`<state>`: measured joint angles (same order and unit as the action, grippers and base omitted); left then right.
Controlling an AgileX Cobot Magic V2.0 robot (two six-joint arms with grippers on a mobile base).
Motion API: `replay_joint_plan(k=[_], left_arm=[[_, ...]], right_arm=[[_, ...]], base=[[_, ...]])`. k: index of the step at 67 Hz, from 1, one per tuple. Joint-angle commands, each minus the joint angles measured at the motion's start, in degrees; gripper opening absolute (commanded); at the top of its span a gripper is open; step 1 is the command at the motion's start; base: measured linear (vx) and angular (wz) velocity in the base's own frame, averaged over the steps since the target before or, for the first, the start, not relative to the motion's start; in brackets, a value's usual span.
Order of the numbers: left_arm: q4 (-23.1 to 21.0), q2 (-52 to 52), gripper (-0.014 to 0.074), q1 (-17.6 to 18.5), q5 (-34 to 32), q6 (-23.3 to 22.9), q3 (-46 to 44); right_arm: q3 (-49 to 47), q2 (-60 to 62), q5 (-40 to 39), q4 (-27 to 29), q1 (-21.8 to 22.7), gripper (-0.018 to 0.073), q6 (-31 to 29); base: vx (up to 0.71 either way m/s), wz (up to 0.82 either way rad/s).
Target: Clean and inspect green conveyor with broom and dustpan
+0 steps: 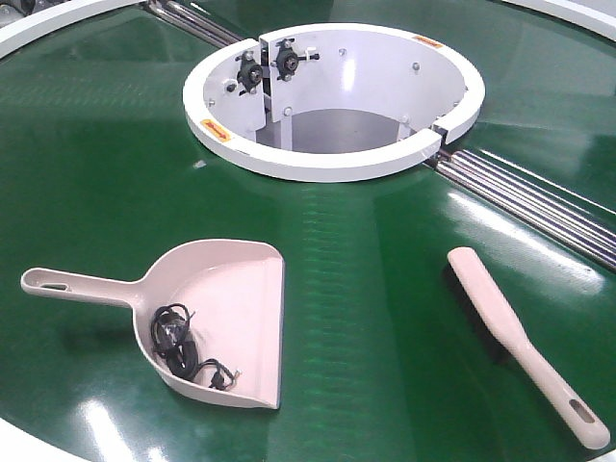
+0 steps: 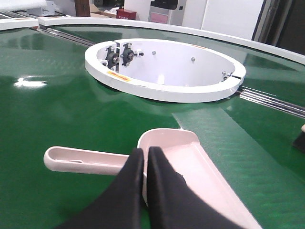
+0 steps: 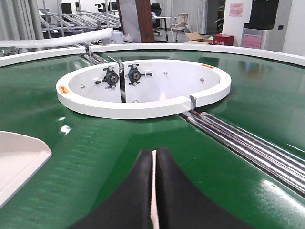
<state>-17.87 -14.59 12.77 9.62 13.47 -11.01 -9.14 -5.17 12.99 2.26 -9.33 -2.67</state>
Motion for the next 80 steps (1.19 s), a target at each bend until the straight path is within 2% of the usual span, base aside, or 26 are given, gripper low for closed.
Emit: replay_joint_plan(k=[1, 9, 14, 19, 26, 36, 39, 45, 80], left_arm=[[-0.75, -0.42, -0.0008, 0.20, -4.21, -0.61, -1.49], [0.32, -0.24, -0.0008, 0.20, -4.68, -0.61, -0.61], [5.80, 0.53, -0.0008, 0.02, -4.90, -1.43, 0.73], [11.73, 2.81, -0.0008, -0.26, -5.69, -5.10, 3.74], [16.09, 6.67, -0.0008, -2.23, -8.33, -10.11, 8.21], [16.21, 14.27, -0.0008, -4.65, -11.08, -11.38, 14.75], [17.21, 16.73, -0.0008, -4.83, -8.07, -11.83, 14.48], [19.11, 16.15, -0.0008, -5.03, -8.89, -12.16, 14.43], [19.15, 16.17, -0.0008, -5.03, -8.93, -12.16, 14.36]], right_arm=[[-1.56, -0.76, -4.45, 0.00, -0.13, -0.0009, -0.15], [-1.56, -0.76, -4.45, 0.00, -0.13, -0.0009, -0.15], [-1.56, -0.76, -4.45, 0.00, -0.13, -0.0009, -0.15], [-1.56, -0.76, -4.45, 0.00, -0.13, -0.0009, -0.15], [-1.56, -0.76, -4.45, 0.00, -0.13, -0.0009, -0.15], [-1.56, -0.76, -4.45, 0.00, -0.13, -0.0009, -0.15], [-1.56, -0.76, -4.45, 0.00, -0.13, -0.0009, -0.15], [-1.56, -0.76, -4.41, 0.00, -0.13, -0.0009, -0.15], [-1.56, -0.76, -4.47, 0.00, -0.13, -0.0009, -0.15]], base=[[0.00, 0.00], [0.00, 0.00], [0.00, 0.00], [0.00, 0.00], [0.00, 0.00], [0.00, 0.00], [0.00, 0.00], [0.00, 0.00], [0.00, 0.00]])
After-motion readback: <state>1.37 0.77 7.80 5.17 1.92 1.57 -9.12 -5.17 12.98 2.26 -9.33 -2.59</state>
